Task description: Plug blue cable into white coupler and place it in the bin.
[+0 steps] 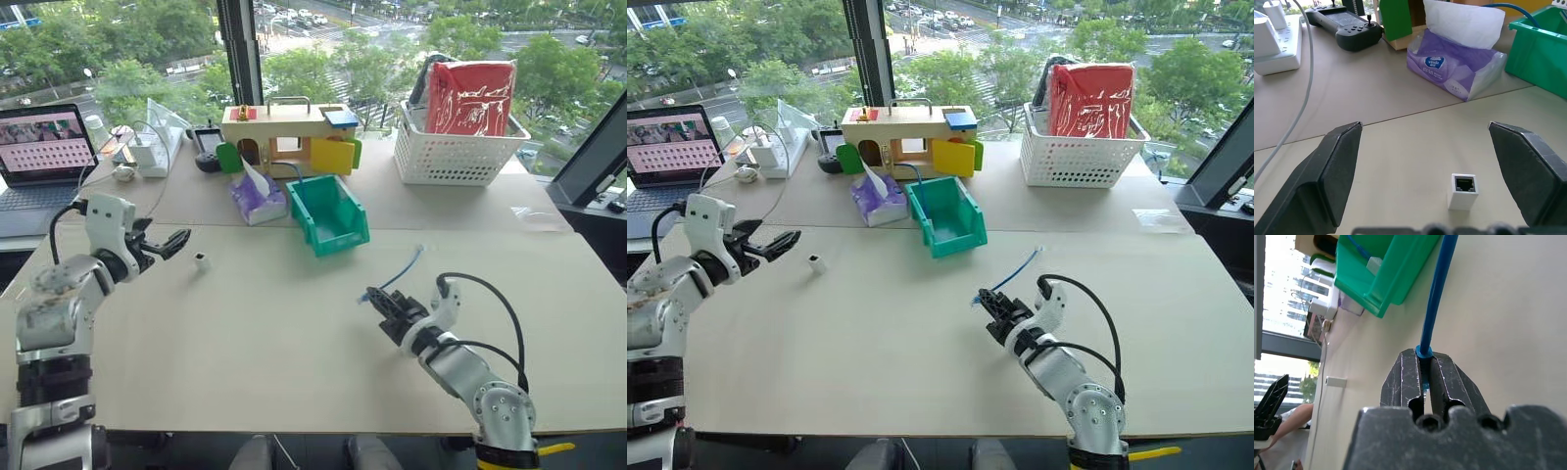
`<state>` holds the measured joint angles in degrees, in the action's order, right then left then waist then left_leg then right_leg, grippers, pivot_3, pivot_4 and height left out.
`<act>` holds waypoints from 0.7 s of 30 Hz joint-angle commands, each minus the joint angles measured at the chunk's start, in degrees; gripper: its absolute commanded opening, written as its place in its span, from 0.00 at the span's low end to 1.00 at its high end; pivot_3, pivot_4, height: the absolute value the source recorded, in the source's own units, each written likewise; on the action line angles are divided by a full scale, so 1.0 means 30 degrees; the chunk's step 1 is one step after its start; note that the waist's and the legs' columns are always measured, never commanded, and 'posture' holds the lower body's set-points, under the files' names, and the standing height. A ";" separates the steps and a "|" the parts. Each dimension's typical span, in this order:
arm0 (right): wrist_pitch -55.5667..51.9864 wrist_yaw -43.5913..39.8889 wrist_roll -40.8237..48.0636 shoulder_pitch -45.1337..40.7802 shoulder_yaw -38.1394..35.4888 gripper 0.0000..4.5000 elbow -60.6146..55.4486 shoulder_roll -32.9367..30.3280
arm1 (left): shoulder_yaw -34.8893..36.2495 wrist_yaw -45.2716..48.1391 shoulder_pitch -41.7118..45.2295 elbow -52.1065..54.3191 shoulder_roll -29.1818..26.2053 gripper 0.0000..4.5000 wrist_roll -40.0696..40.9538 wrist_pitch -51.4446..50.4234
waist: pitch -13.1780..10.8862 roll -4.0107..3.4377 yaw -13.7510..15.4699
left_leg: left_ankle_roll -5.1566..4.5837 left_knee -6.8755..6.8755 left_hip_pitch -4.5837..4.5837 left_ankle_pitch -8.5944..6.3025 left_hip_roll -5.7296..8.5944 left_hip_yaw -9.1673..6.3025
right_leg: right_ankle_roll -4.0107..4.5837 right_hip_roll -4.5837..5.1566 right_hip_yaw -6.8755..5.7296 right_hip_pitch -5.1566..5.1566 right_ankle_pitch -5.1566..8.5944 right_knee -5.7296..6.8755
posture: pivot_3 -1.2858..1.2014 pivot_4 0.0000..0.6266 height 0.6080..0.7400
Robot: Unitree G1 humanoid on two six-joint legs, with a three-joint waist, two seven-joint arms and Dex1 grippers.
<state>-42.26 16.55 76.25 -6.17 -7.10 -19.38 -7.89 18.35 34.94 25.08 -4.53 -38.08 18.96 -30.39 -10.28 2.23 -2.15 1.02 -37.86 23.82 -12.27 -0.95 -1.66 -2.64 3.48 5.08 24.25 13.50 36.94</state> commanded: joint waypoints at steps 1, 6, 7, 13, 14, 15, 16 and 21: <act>-0.0183 -0.0391 -0.0146 -0.0073 -0.0225 0.00 -0.0531 -0.0401 | -0.1134 0.0584 -0.0296 -0.0238 0.0735 0.99 -0.0294 0.1631 | 0.0000 0.0000 -0.0007 | 0.0000 0.0000 -0.0003 0.0000 0.0001 0.0013 | 0.0001 0.0001 0.0007 0.0001 -0.0001 0.0002 | 0.52 0.24 0.94; -0.0045 -0.0479 -0.0511 0.0007 -0.0199 0.00 -0.0785 -0.0393 | -0.2163 0.0853 0.0050 -0.3498 0.1250 0.99 -0.1302 0.3782 | 0.0004 0.0007 -0.0207 | -0.0001 0.0000 -0.0019 0.0001 -0.0018 0.0009 | 0.0014 -0.0031 0.0004 0.0009 -0.0007 0.0028 | 0.52 0.24 0.94; 0.0031 -0.0479 -0.0602 0.0024 -0.0245 0.00 -0.0843 -0.0369 | -0.2292 0.0882 0.0196 -0.4114 0.1323 0.99 -0.1413 0.4138 | 0.0005 0.0008 -0.0258 | -0.0001 0.0001 -0.0021 0.0001 -0.0027 0.0012 | 0.0018 -0.0042 0.0006 0.0012 -0.0010 0.0029 | 0.52 0.24 0.94; 0.0268 -0.0349 -0.0861 0.0298 -0.0605 0.00 -0.1281 -0.0268 | -0.2843 0.1391 0.1308 -0.7587 0.1607 0.99 -0.1885 0.5926 | 0.0008 0.0013 -0.0148 | -0.0001 0.0001 -0.0016 0.0001 -0.0021 0.0010 | 0.0019 -0.0040 0.0005 0.0008 -0.0012 0.0031 | 0.52 0.24 0.94; 0.0283 -0.0341 -0.0901 0.0322 -0.0675 0.00 -0.1338 -0.0292 | -0.2902 0.1461 0.1464 -0.8070 0.1659 0.99 -0.1967 0.6147 | 0.0008 0.0013 -0.0139 | -0.0001 0.0000 -0.0017 0.0001 -0.0016 0.0010 | 0.0018 -0.0034 0.0005 0.0006 -0.0011 0.0030 | 0.52 0.24 0.94; 0.0296 -0.0328 -0.0942 0.0364 -0.0742 0.00 -0.1409 -0.0303 | -0.2922 0.1559 0.1636 -0.8569 0.1735 0.93 -0.1990 0.6310 | 0.0009 0.0014 -0.0139 | -0.0001 0.0000 -0.0014 0.0001 -0.0015 0.0011 | 0.0017 -0.0031 0.0005 0.0006 -0.0011 0.0027 | 0.52 0.24 0.94; 0.0309 -0.0288 -0.0957 0.0430 -0.0793 0.00 -0.1500 -0.0297 | -0.2954 0.1673 0.1749 -0.8923 0.1783 0.87 -0.2027 0.6492 | 0.0009 0.0014 -0.0136 | -0.0001 0.0000 -0.0014 0.0001 -0.0014 0.0010 | 0.0017 -0.0029 0.0004 0.0005 -0.0012 0.0026 | 0.52 0.24 0.94; 0.0469 -0.0081 -0.1080 0.0658 -0.1083 0.00 -0.1910 -0.0345 | -0.3490 0.2611 0.1983 -0.9258 0.2153 0.47 -0.2071 0.6980 | 0.0011 0.0017 -0.0114 | -0.0001 0.0000 -0.0015 0.0001 -0.0012 0.0008 | 0.0018 -0.0024 0.0002 0.0000 -0.0013 0.0029 | 0.52 0.24 0.94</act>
<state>-42.06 16.39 72.88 -4.00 -9.03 -22.15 -8.57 9.00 41.28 30.43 -33.37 -32.43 12.83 -10.20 -10.25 2.28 -2.50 1.02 -37.86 23.78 -12.27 -0.98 -1.63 -2.59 3.41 5.09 24.25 13.46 37.03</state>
